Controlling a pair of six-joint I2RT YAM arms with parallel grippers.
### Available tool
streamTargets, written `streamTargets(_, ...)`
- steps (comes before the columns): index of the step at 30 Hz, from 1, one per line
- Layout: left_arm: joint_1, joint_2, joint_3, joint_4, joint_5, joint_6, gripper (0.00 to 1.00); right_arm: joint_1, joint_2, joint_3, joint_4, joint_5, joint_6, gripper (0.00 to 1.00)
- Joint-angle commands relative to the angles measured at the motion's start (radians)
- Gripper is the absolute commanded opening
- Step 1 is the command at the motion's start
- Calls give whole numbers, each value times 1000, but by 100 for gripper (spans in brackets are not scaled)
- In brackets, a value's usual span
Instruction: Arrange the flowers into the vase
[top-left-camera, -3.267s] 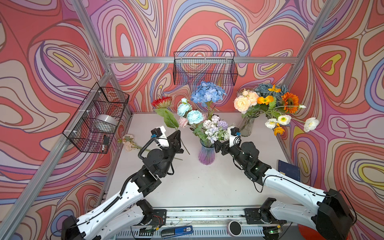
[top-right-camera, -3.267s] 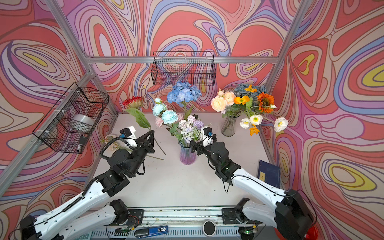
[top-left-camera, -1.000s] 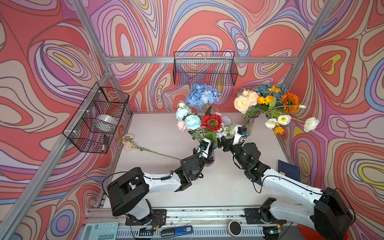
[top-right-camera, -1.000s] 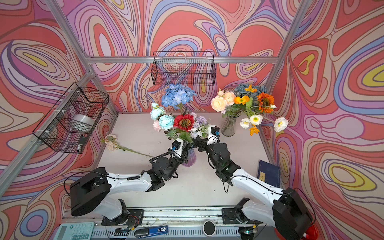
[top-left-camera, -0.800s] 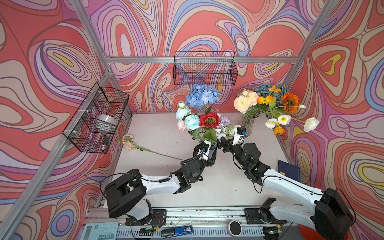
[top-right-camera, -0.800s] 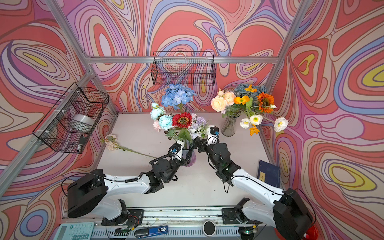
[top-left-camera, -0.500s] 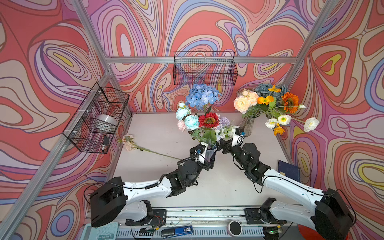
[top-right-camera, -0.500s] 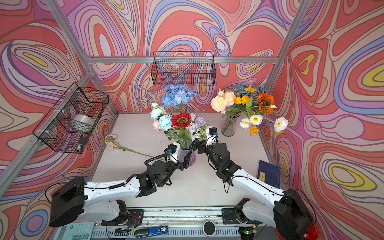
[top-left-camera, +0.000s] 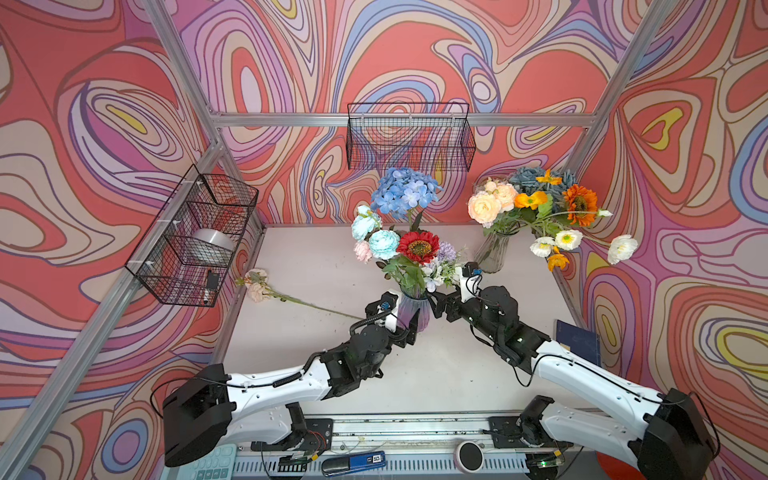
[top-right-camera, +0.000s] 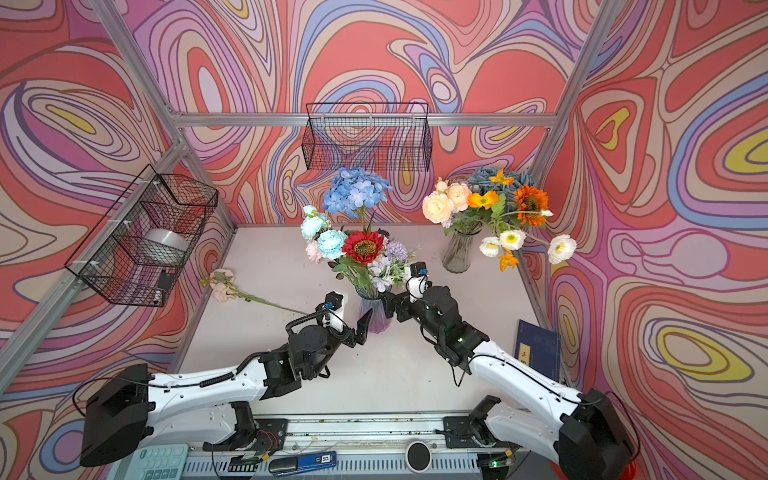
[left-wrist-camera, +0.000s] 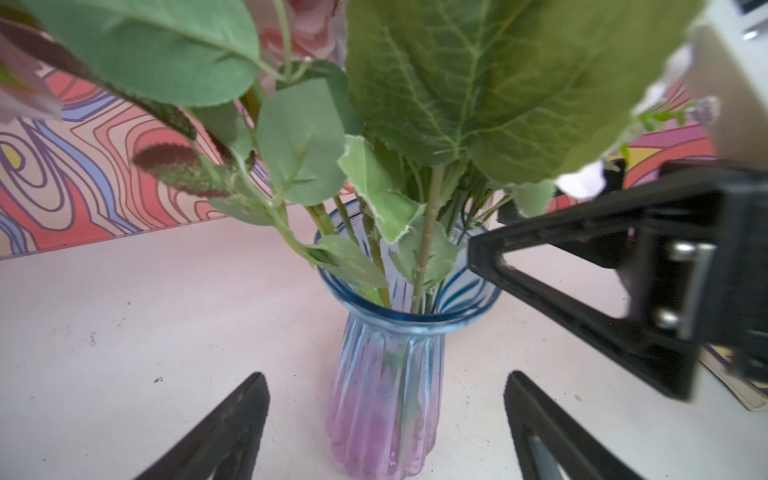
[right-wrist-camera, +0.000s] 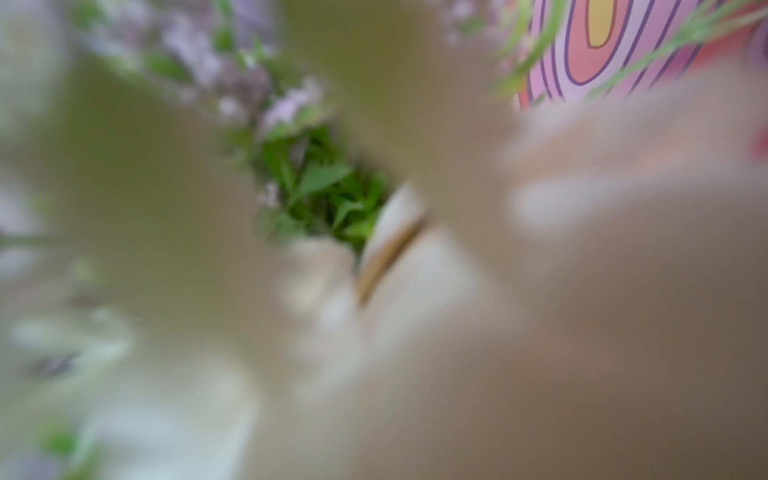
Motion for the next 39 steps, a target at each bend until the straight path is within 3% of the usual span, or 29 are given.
streamTargets(1, 33, 22, -61, 63, 13, -67, 91, -3, -80, 72, -282, -80, 1, 95)
streamTargets(6, 59, 67, -80, 145, 37, -72, 91, -2, -176, 189, -512, -151, -3, 90)
streamTargets(14, 69, 212, -75, 335, 49, -71, 92, -2, -145, 412, -643, -241, -6, 75)
streamTargets(21, 75, 309, -65, 458, 54, -69, 93, -1, -119, 464, -431, -325, 15, 59)
streamTargets(30, 92, 309, -89, 473, 43, -70, 93, -1, 37, 458, -212, -338, -30, 42)
streamTargets(39, 106, 341, -98, 500, 44, -80, 94, 5, 110, 461, -98, -354, -33, 39)
